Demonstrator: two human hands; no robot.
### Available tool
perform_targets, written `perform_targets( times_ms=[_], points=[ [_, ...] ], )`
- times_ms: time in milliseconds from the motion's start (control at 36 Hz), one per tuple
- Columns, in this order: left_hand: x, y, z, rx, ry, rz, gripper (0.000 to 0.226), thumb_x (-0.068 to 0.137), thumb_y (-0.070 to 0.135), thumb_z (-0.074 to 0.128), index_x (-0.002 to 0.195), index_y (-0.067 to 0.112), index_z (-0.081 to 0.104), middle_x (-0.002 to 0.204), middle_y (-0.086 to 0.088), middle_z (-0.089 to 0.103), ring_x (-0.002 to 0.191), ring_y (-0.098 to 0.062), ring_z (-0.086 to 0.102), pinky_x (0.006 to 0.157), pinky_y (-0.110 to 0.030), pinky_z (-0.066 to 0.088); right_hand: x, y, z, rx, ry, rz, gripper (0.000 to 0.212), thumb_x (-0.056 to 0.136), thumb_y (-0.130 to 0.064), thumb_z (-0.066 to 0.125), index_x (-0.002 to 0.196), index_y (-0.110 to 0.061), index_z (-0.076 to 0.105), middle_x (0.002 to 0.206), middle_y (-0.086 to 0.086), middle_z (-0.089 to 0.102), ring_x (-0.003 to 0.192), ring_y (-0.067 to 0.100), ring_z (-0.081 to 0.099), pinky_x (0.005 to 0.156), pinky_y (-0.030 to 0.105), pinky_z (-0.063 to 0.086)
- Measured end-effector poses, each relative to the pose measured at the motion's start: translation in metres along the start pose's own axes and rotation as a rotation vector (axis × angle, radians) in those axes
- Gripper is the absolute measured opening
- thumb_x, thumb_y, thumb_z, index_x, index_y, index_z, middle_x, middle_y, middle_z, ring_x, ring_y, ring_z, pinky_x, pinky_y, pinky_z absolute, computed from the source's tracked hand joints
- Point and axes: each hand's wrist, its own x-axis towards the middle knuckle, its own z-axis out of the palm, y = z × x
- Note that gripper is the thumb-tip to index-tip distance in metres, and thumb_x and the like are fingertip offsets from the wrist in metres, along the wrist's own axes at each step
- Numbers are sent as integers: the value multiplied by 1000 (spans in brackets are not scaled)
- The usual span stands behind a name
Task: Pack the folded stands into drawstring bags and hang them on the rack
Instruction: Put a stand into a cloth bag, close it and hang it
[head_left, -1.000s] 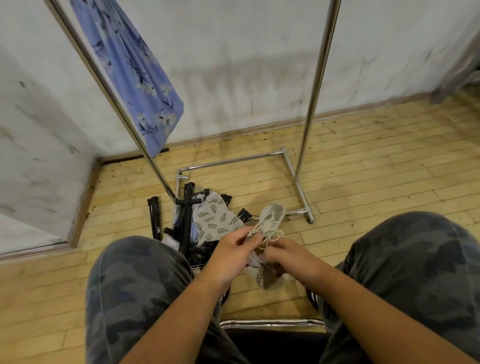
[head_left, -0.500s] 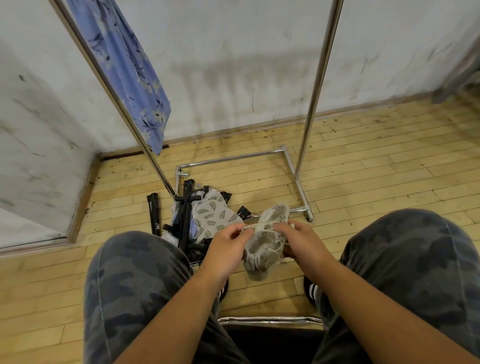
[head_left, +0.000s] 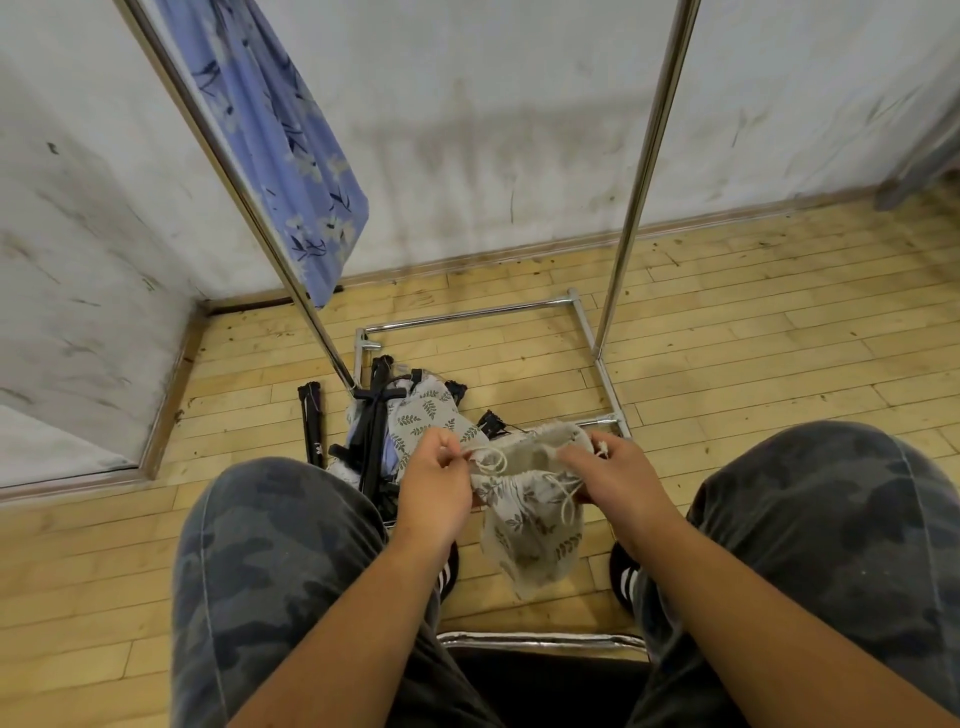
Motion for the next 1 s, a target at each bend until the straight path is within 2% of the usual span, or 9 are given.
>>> perform_targets(
  times_ms=[111,167,278,389,500,611,778,917,1000],
  points=[
    [-9,9,1,53,-72,92,45,98,-15,39,83,10,73,90,3,73,61,-12,57,58,-26,46,5,5,-4,-24,115,22,22,87,-8,64,72,-10,49,76,15,59,69,27,65,69,45,55],
    [-12,11,3,94,-89,157,46,98,-18,39,90,7,77,95,1,72,56,-2,58,67,-38,50,8,7,-5,-24,157,26,25,85,-5,60,70,-17,44,77,14,52,72,28,59,68,45,52],
    [-11,10,3,228,-57,188,42,103,-2,46,107,25,76,113,-2,74,75,-31,64,73,-45,55,9,8,-5,-68,199,-9,27,86,-2,58,72,-18,42,74,8,47,68,23,51,61,40,47],
    [-10,11,-1,223,-37,219,36,102,6,54,109,39,65,115,16,67,67,-12,60,59,-19,49,9,11,-8,-136,224,-70,26,91,2,55,78,-18,45,75,1,48,63,18,43,48,28,38],
    [-9,12,0,124,-14,150,26,104,17,57,105,42,62,110,14,64,75,-17,71,64,-33,62,10,13,-6,-211,231,-142,36,88,11,46,72,-19,56,85,1,61,63,20,49,45,26,39],
    [-9,15,-1,-8,1,95,14,104,21,59,114,28,65,109,3,68,68,-17,69,52,-18,52,6,7,-3,-263,216,-146,41,91,8,48,71,-17,74,92,-7,72,62,18,56,46,24,42],
    [-2,10,-1,-80,69,9,24,109,14,45,97,23,64,96,-10,67,62,-16,63,51,-26,49,6,12,-4,-423,187,-114,35,98,-4,53,93,-24,81,108,-11,67,58,22,66,45,26,53],
    [2,4,-4,-18,102,-40,41,110,12,36,106,23,75,69,-2,64,58,-17,55,48,-26,43,9,17,-1,-511,163,-90,43,101,-2,48,133,-19,70,140,6,64,44,5,49,37,10,37],
    [4,1,-5,113,119,34,41,109,11,36,118,26,73,101,-9,71,39,-6,43,41,-23,44,7,16,0,-527,153,-107,51,101,-2,47,147,-20,58,146,6,60,46,3,51,39,9,37]
  ],
)
